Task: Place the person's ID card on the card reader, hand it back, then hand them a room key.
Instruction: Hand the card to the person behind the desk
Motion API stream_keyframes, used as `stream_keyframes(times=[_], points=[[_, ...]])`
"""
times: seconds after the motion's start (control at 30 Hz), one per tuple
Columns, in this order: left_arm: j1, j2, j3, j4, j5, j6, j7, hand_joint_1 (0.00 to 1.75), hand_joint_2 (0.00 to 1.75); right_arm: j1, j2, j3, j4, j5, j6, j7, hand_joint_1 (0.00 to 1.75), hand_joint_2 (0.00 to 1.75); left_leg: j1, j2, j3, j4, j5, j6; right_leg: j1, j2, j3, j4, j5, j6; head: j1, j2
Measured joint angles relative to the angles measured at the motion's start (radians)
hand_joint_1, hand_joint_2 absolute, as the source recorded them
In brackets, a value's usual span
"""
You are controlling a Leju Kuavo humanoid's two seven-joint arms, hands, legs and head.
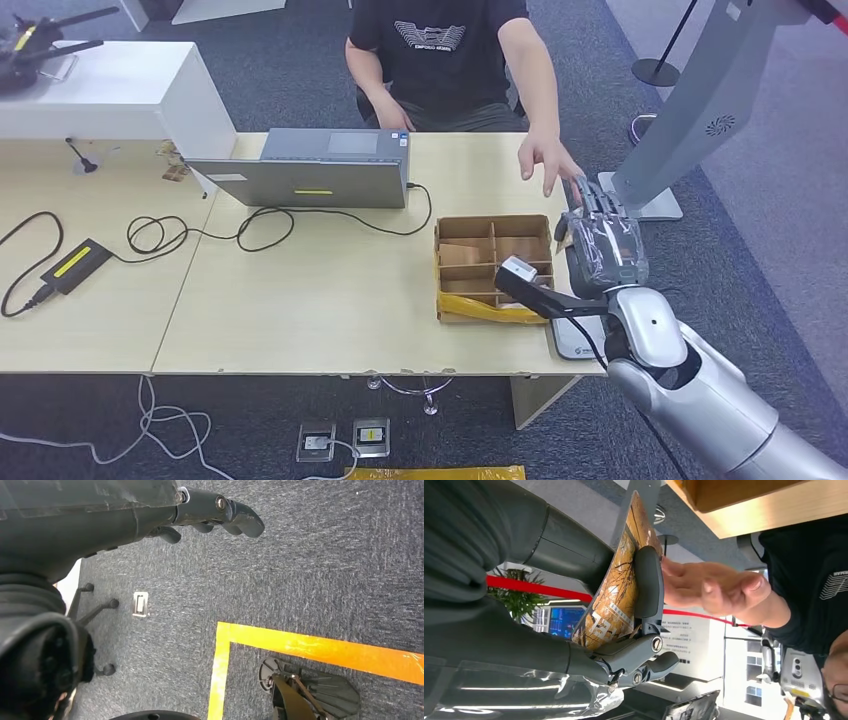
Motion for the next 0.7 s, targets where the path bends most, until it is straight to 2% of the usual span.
stream_keyframes(times=[0.53,0.57,0.67,0.7], points=[[-0.001,0.0,-0.008,0.0,-0.002,-0.012,-0.012,0.0,0.0,-0.001,0.044,0.034,0.031,-0.003,-0.028,-0.02,1.75,1.75,0.0,0.0,0.0,0.0,0.0,0.0,0.0,0.0,0.0,0.0,0.0,0.0,0.0,0.0],[-0.001,0.0,-0.008,0.0,-0.002,-0.014,-0.012,0.0,0.0,-0.001,0.045,0.035,0.033,-0.003,-0.029,-0.021,1.68,1.75,0.0,0.0,0.0,0.0,0.0,0.0,0.0,0.0,0.0,0.0,0.0,0.0,0.0,0.0],[-0.001,0.0,-0.009,0.0,-0.005,-0.018,-0.012,0.0,0.0,0.0,0.049,0.036,0.038,-0.003,-0.029,-0.021,1.02,1.75,0.0,0.0,0.0,0.0,0.0,0.0,0.0,0.0,0.0,0.0,0.0,0.0,0.0,0.0],[-0.001,0.0,-0.01,0.0,-0.006,-0.019,-0.012,0.0,0.0,0.0,0.05,0.037,0.04,-0.003,-0.029,-0.021,0.86,1.75,0.0,0.0,0.0,0.0,0.0,0.0,0.0,0.0,-0.001,0.0,0.0,0.0,0.0,0.0]])
